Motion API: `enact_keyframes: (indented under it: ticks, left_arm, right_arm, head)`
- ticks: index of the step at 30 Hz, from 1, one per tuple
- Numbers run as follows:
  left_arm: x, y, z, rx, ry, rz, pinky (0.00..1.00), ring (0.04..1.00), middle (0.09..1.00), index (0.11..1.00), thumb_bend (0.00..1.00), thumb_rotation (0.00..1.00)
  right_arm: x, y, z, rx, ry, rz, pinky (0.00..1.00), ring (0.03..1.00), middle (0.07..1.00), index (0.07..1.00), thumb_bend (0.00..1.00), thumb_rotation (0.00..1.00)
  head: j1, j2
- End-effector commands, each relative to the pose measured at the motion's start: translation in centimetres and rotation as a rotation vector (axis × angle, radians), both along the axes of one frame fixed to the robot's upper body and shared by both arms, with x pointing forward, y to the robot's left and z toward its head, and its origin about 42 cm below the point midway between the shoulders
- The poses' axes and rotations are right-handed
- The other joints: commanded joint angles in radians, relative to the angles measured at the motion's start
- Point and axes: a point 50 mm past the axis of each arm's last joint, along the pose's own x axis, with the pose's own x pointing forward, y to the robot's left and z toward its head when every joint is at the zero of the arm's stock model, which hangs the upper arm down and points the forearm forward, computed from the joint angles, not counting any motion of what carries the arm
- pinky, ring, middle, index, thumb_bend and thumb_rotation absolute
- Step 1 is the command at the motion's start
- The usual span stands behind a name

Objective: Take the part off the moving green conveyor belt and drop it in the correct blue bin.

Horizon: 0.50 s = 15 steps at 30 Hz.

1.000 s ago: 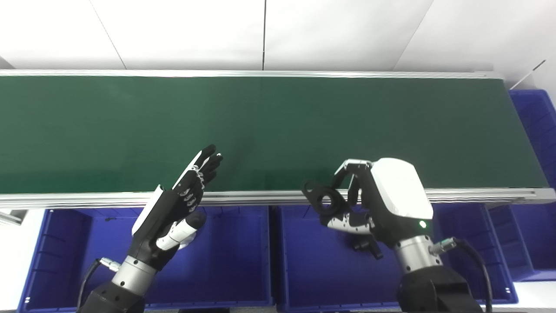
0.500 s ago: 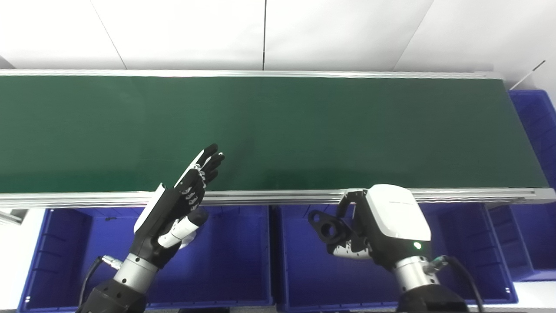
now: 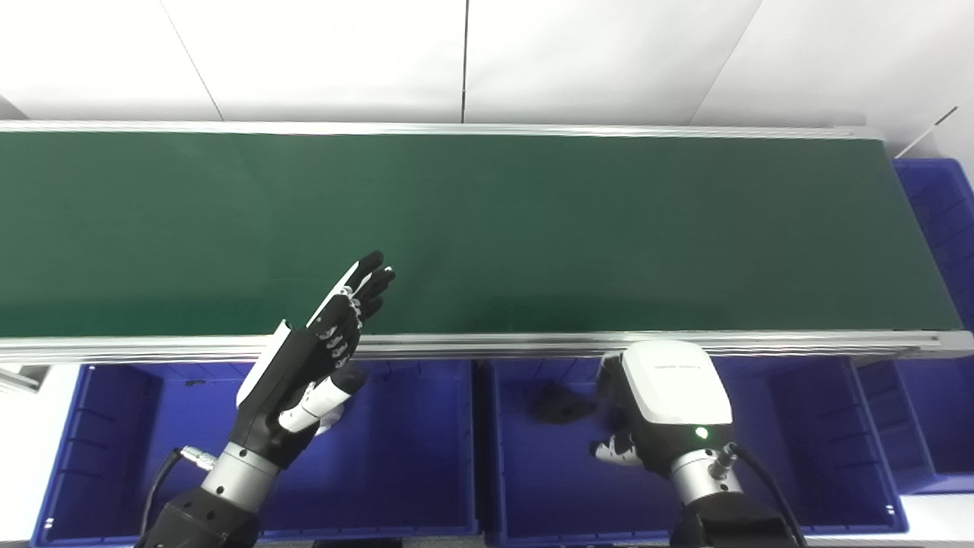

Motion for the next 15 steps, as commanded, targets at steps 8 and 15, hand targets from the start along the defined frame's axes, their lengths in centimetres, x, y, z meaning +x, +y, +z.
enact_keyframes:
  ticks: [8, 15]
  left_arm:
    - [-0.1, -0.16, 0.76, -0.019, -0.024, 0.004, 1.0, 0.998, 0.959, 0.979, 0.74, 0.71]
    - [-0.31, -0.49, 0.81, -0.011, -0.025, 0.002, 1.0, 0.994, 0.956, 0.978, 0.76, 0.72]
  right_arm:
    - [0.15, 0.17, 0.87, -0.04, 0.002, 0.059, 0.8, 0.73, 0.715, 0.682, 0.91, 0.65]
    - [-0.33, 0.25, 1.68, 0.18, -0.074, 0.025, 0.76, 0.693, 0.69, 0.666, 0.85, 0.57]
  head:
    - [0.013, -0.002]
    - [0.059, -0.005]
